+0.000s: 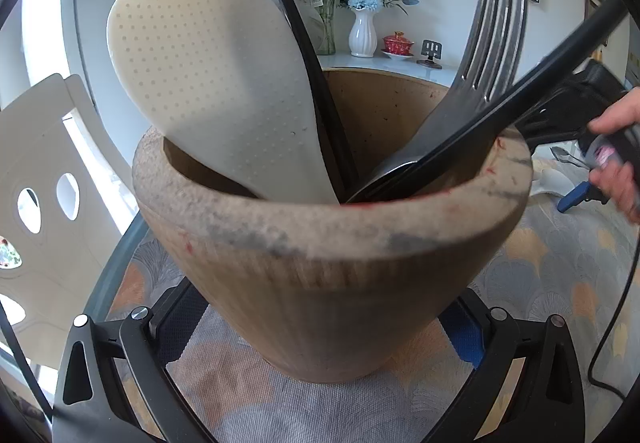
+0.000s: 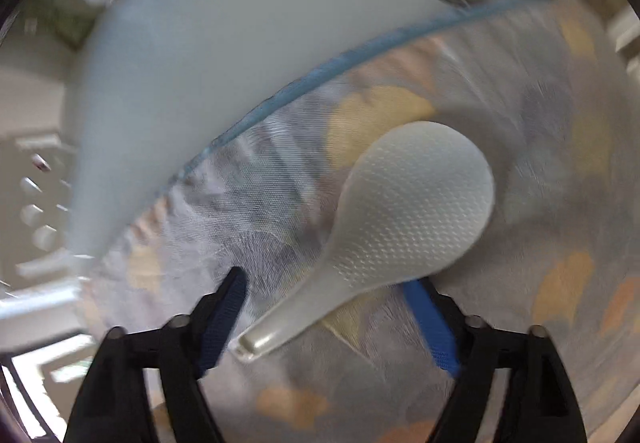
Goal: Organize utensils
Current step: 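Move the right tool to the cloth and grasp the second white rice paddle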
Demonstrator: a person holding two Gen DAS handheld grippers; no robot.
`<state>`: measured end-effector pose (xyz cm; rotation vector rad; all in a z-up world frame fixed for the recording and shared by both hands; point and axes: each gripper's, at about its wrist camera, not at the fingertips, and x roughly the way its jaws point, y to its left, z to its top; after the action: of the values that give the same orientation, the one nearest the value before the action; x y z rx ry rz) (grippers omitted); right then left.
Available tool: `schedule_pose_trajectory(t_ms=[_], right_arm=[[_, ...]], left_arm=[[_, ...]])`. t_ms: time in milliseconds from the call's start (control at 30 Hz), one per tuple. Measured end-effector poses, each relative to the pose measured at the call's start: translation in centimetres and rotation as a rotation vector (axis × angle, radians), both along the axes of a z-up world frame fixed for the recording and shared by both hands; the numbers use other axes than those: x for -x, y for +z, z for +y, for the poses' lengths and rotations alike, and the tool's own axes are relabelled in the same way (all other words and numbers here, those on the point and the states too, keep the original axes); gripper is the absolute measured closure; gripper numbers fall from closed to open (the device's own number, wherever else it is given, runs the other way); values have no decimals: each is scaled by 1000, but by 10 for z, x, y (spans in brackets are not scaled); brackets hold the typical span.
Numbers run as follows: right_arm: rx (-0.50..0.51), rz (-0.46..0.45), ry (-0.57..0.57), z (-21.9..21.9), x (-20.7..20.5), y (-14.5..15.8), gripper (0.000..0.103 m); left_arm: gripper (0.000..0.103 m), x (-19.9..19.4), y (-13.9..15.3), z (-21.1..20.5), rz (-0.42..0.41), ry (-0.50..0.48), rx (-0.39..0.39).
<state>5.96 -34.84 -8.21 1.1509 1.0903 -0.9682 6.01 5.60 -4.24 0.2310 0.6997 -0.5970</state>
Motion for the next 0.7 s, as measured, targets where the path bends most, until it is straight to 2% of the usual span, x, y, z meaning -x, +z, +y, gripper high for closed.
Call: schedule_pose_trajectory(t_ms=[133,233,300,333,400,467,567,700], right_arm=[[124,139,83,18,-20,-1,16],[180,124,139,28,-13,2,24],[211,114,173,34,-7,5,36],[234,106,196,40,-2,6,41],[266,86,228,49,8,9,66],[269,46,253,57,19,12,81],[244,-26,271,68,37,10,92],[173,-139,283,84,67,6,95]], left_arm=[[1,0,0,0,-1,-1,-1],[1,-1,-1,0,8,-3,0],[1,-2,-1,0,9,-3,-3],[1,-2,0,0,7,-2,-4],[1,-1,0,-1,5,-2,-5],[1,-1,0,-1,4,-2,-4],[1,-1,-1,0,1,-2,-6],[1,0,-1,-1,0,-2,-6]])
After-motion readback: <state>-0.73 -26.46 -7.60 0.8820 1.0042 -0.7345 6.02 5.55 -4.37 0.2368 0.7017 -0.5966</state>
